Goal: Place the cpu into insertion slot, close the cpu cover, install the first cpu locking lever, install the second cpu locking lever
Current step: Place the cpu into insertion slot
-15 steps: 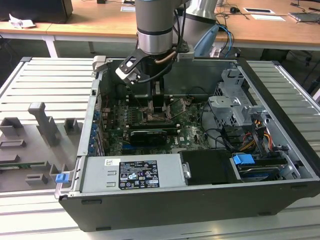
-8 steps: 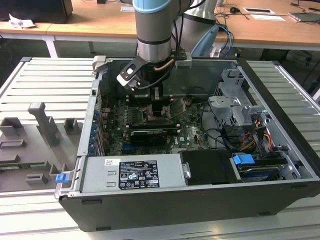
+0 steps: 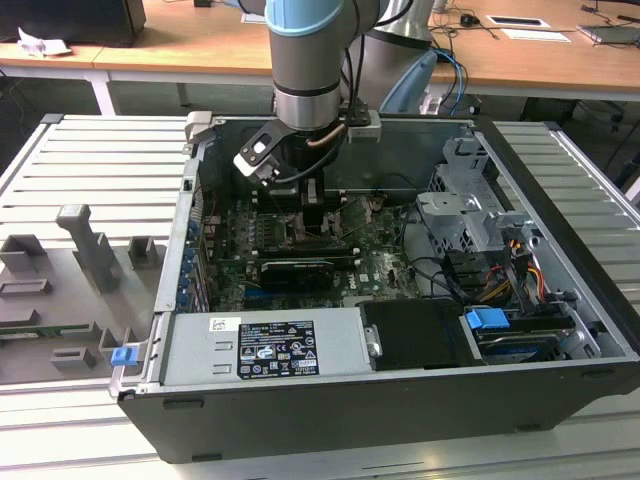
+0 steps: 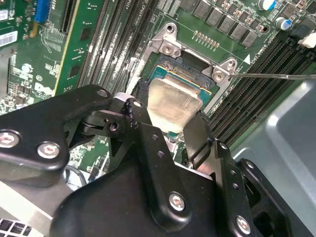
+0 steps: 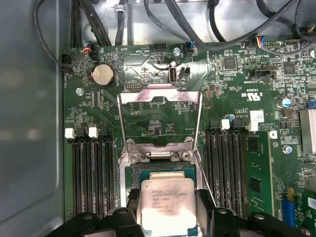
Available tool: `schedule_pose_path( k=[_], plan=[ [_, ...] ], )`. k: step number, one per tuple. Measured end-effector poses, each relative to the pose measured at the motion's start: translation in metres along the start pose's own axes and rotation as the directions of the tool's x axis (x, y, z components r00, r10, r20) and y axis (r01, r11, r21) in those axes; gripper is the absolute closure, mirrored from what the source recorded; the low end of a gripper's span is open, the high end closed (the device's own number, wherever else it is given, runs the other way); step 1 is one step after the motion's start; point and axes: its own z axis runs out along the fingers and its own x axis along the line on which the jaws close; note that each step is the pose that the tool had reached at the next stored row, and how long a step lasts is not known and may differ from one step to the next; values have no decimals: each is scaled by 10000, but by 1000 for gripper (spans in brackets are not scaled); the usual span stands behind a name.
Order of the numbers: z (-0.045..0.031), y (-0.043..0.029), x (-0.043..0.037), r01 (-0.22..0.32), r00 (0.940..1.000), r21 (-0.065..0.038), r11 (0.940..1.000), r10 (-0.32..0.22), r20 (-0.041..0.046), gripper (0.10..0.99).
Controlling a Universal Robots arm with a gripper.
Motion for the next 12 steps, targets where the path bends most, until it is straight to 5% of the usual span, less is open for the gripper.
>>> schedule_pose_path(
  k=[12],
  plan=[
    [113, -12, 27, 6, 10000, -2, 10000, -6, 42, 557]
  ],
)
